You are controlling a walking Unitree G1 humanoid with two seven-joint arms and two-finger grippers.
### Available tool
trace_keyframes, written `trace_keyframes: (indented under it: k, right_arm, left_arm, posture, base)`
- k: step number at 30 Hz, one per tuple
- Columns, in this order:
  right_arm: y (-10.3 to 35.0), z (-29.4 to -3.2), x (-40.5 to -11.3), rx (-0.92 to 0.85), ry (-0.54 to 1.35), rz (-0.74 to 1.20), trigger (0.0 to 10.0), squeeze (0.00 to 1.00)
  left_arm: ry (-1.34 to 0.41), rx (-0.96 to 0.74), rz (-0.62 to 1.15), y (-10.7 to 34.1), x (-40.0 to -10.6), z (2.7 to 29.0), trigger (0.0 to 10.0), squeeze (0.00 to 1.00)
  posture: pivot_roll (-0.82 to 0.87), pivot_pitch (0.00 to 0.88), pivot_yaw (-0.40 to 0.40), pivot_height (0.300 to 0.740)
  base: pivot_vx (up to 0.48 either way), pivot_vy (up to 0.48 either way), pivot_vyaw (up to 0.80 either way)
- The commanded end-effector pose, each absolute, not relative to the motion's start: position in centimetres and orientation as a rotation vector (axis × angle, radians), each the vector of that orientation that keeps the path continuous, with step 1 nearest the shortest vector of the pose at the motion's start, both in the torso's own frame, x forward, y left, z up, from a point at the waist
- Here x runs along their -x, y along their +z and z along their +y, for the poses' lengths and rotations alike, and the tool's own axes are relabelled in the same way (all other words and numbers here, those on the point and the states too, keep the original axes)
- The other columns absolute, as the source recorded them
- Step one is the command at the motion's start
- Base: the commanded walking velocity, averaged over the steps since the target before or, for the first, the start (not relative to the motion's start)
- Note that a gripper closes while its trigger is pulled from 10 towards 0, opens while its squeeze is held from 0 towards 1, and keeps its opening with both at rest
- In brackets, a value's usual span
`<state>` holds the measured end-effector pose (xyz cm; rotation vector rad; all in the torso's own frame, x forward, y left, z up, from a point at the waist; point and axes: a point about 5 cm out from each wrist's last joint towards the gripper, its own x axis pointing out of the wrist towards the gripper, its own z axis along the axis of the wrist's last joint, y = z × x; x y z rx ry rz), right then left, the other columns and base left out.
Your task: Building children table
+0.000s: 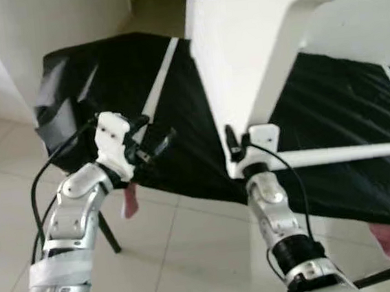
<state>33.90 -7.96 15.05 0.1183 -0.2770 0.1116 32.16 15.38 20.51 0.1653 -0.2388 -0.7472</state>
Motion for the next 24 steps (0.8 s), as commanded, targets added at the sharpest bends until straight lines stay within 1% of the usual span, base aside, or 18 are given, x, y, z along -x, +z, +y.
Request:
trace_keyframes:
  k: [1, 2, 3, 4, 6, 7, 11, 15, 16, 22, 24]
  right_arm:
    - [15.2, -6.9, -34.0, -0.12, 0.142, -0.277, 8.7, 0.0]
    - [15.1, -6.7, -34.0, -0.121, 0.128, -0.27, 8.7, 0.0]
    - [15.0, -6.6, -34.1, -0.119, 0.103, -0.266, 10.0, 0.0]
    - [14.7, -6.8, -34.0, -0.103, 0.06, -0.262, 10.0, 0.0]
    - [14.6, -7.1, -34.0, -0.092, 0.033, -0.261, 10.0, 0.0]
    - [13.9, -7.5, -33.8, -0.123, 0.03, -0.236, 10.0, 1.0]
    - [13.4, -8.1, -33.5, -0.183, 0.032, -0.229, 10.0, 1.0]
    - [13.3, -8.6, -32.9, -0.196, 0.059, -0.251, 10.0, 1.0]
    - [13.1, -8.8, -32.6, -0.193, 0.066, -0.257, 10.0, 0.0]
    - [12.6, -10.0, -31.5, -0.169, 0.053, -0.275, 10.0, 0.0]
    - [12.0, -11.0, -30.3, -0.132, 0.085, -0.269, 10.0, 0.0]
  left_arm:
    - [-0.74, -0.161, -0.233, 20.5, -32.0, 15.3, 10.0, 0.0]
    - [-0.739, -0.162, -0.231, 20.6, -32.0, 15.4, 10.0, 0.0]
    - [-0.74, -0.17, -0.23, 20.6, -31.9, 15.4, 10.0, 0.0]
    - [-0.743, -0.172, -0.227, 20.7, -31.9, 15.4, 10.0, 0.0]
    - [-0.746, -0.172, -0.223, 20.7, -31.8, 15.4, 10.0, 0.0]
    - [-0.753, -0.168, -0.22, 20.8, -31.8, 15.3, 10.0, 0.0]
    - [-0.769, -0.167, -0.211, 20.9, -31.6, 15.0, 10.0, 0.0]
    - [-0.793, -0.163, -0.203, 20.9, -31.4, 14.6, 10.0, 0.0]
    - [-0.808, -0.159, -0.195, 20.8, -31.3, 14.4, 10.0, 0.0]
    - [-0.837, -0.154, -0.185, 20.8, -30.9, 14.0, 10.0, 0.0]
    - [-0.896, -0.152, -0.162, 20.5, -30.5, 13.5, 10.0, 0.0]
  posture:
    - [0.17, 0.053, -0.125, 0.74]
    - [0.17, 0.053, -0.125, 0.74]
    - [0.17, 0.052, -0.122, 0.74]
    - [0.17, 0.05, -0.119, 0.74]
    - [0.17, 0.05, -0.119, 0.74]
    - [0.17, 0.048, -0.111, 0.74]
    - [0.17, 0.046, -0.098, 0.74]
    - [0.16, 0.043, -0.087, 0.74]
    - [0.16, 0.042, -0.086, 0.74]
    - [0.16, 0.033, -0.088, 0.74]
    - [0.16, 0.027, -0.09, 0.74]
  base:
    - [0.0, 0.0, 0.0]
    - [0.0, 0.0, 0.0]
    - [0.0, 0.0, 0.0]
    - [0.0, 0.0, 0.0]
    - [0.0, 0.0, 0.0]
    - [0.0, 0.0, 0.0]
    - [0.0, 0.0, 0.0]
    - [0.0, 0.0, 0.0]
    - [0.0, 0.0, 0.0]
    - [0.0, 0.0, 0.0]
    - [0.0, 0.0, 0.0]
